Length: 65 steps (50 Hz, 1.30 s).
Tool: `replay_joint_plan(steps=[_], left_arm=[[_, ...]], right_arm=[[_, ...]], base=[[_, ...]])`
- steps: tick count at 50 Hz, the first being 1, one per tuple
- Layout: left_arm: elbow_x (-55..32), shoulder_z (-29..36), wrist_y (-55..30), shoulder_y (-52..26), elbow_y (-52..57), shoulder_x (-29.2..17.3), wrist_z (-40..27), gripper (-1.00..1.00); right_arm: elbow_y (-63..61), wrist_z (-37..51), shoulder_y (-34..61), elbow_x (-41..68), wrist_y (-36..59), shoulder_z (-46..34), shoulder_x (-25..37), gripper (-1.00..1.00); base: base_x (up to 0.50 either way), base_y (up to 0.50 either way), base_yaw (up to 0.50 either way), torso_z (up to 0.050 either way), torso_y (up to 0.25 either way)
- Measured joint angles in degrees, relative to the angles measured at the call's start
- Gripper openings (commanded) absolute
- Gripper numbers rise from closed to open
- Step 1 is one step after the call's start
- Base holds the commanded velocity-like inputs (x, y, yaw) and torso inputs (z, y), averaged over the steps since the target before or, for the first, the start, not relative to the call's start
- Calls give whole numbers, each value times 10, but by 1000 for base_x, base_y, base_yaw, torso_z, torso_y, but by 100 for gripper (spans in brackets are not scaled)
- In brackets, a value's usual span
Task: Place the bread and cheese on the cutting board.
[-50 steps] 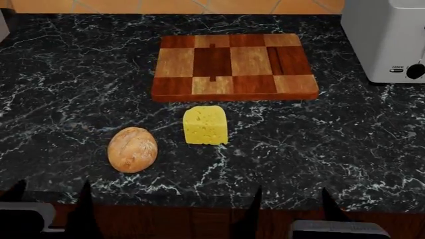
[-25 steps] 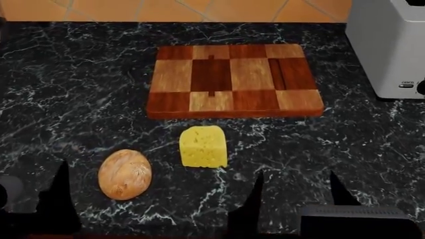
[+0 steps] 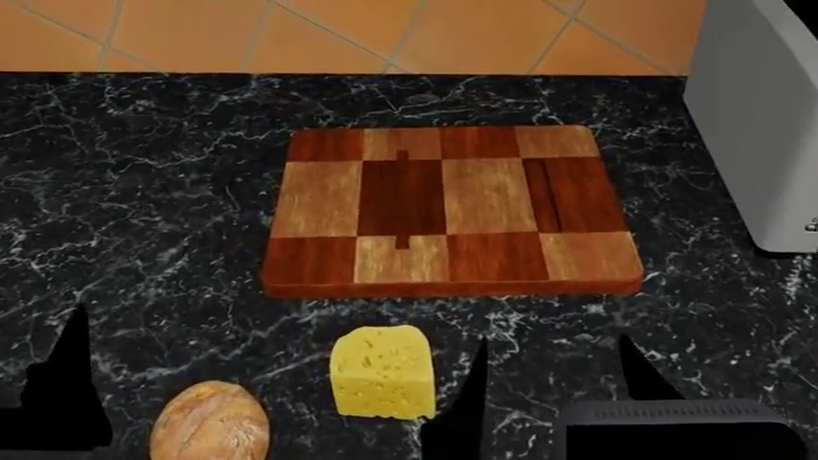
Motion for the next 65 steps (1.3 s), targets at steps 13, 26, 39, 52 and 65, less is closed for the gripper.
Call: replay_joint_plan(steps=[13, 26, 39, 52, 65], left_arm=[[-36, -29, -49, -16, 19, -6, -6, 100], [-71, -65, -76, -17, 28, -9, -5, 100], [-91, -76, -77, -5, 26, -15, -3, 100], [-97, -73, -63, 6, 19, -23, -5, 100], [-98, -69, -48, 17, 11, -31, -7, 100]], right_arm=[[-32, -6, 29, 58, 79, 35, 0, 100], [133, 62, 246, 371, 265, 34, 84, 100], [358, 217, 499, 770, 315, -157, 196, 100], [429, 23, 648, 633, 290, -393, 225, 100], [448, -173, 695, 458, 196, -576, 205, 100]], base=[[94, 0, 0, 0, 0], [0, 0, 0, 0, 0], [0, 0, 0, 0, 0], [0, 0, 0, 0, 0], [0, 0, 0, 0, 0]])
